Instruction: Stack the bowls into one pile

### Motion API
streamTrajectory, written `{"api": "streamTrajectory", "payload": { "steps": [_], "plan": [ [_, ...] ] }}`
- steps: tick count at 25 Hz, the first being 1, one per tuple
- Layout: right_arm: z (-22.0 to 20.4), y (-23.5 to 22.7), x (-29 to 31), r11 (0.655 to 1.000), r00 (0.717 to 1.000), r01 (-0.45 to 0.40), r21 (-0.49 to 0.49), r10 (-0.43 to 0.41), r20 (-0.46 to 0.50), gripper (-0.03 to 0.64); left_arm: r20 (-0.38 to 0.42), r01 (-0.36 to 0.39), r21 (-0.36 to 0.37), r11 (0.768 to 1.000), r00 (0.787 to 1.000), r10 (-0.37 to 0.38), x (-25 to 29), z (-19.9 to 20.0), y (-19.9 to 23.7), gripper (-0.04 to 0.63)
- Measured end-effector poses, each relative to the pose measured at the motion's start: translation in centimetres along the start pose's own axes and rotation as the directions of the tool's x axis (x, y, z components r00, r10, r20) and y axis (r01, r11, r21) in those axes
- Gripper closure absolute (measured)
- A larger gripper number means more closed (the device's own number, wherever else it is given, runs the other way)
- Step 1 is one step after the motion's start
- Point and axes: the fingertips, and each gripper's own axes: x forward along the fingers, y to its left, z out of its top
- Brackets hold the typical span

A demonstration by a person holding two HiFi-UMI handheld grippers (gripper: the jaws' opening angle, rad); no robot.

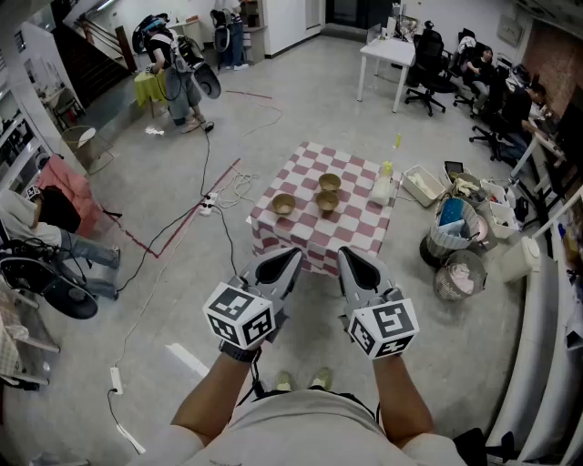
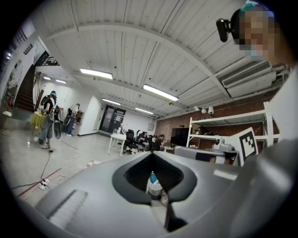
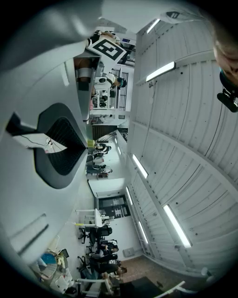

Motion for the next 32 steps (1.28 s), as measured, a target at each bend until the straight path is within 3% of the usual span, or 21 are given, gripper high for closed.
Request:
{"api": "streamTrajectory", "payload": {
  "steps": [13, 21, 26, 32],
  "plan": [
    [-0.8, -2.3, -0.7, 0.999, 1.0, -0.03, 0.014, 0.03, -0.006, 0.606, -0.014, 0.002, 0.001, 1.0, 1.0, -0.002, 2.7, -1.3, -1.8, 0.589],
    [-2.5, -3.0, -1.5, 0.997, 0.997, -0.074, 0.023, 0.074, -0.014, 0.606, -0.043, -0.045, 0.0, 0.999, 0.998, 0.045, 3.4, -3.2, -1.8, 0.589],
    [-3.5, -4.1, -0.8, 0.999, 0.998, -0.053, 0.005, 0.053, -0.019, 0.606, -0.055, -0.076, 0.015, 0.997, 0.996, 0.077, 3.6, -4.0, -0.2, 0.589],
    [-5.6, -5.0, 1.3, 0.999, 0.996, -0.045, 0.015, 0.046, -0.079, 0.606, -0.066, -0.126, -0.015, 0.992, 0.99, 0.124, 3.8, -4.9, 2.7, 0.589]
  ]
}}
